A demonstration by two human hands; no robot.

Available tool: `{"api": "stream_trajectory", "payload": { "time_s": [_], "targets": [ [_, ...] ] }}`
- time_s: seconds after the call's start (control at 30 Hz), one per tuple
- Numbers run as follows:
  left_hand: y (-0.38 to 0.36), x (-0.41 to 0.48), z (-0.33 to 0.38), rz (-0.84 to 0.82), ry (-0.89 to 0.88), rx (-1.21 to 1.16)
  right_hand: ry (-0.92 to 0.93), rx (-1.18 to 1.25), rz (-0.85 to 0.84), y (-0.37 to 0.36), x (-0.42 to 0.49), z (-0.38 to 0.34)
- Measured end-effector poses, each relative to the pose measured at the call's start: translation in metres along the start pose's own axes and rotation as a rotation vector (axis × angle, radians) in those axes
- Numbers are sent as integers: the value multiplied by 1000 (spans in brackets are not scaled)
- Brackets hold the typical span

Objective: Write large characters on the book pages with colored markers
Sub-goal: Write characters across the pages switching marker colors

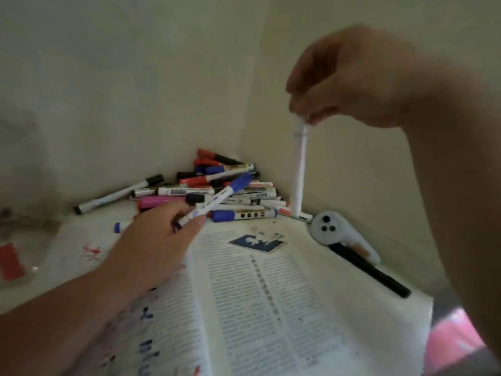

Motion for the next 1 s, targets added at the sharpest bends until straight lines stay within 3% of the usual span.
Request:
{"api": "stream_trajectory", "payload": {
  "time_s": [0.1, 0.17, 0.37, 0.47, 0.6, 0.67, 0.83, 1.0],
  "targets": [
    [2, -7, 10, 0, -35, 24, -181, -405, -432, -41, -22, 55],
    [2, -9, 11, 25, -33, 2, -265, -489, -611, -68, -34, 85],
    [2, -4, -1, 90, -31, -101, -271, -667, -761, -111, -53, 135],
    [2, -4, 0, 93, -6, -299, -216, -616, -643, -118, -54, 135],
    [9, -5, 0, 119, -19, -451, -115, -201, -159, -114, -42, 100],
    [12, -6, 1, 131, -24, -472, -19, -34, -121, -129, -42, 76],
    [13, -3, -5, 74, -3, -552, 215, -277, -95, -168, -44, 56],
    [6, -2, -1, -61, -15, -590, 255, -236, 51, -157, -49, 73]
  ]
}}
Point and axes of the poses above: each hand's wrist, its own x-axis towards the middle knuckle, its own y-axis out of the back of the hand, z = x × y, the point moved 6 cm from there along x, towards the middle knuckle, and after that the axes turned 11 degrees about y, right-handed, at the moved point
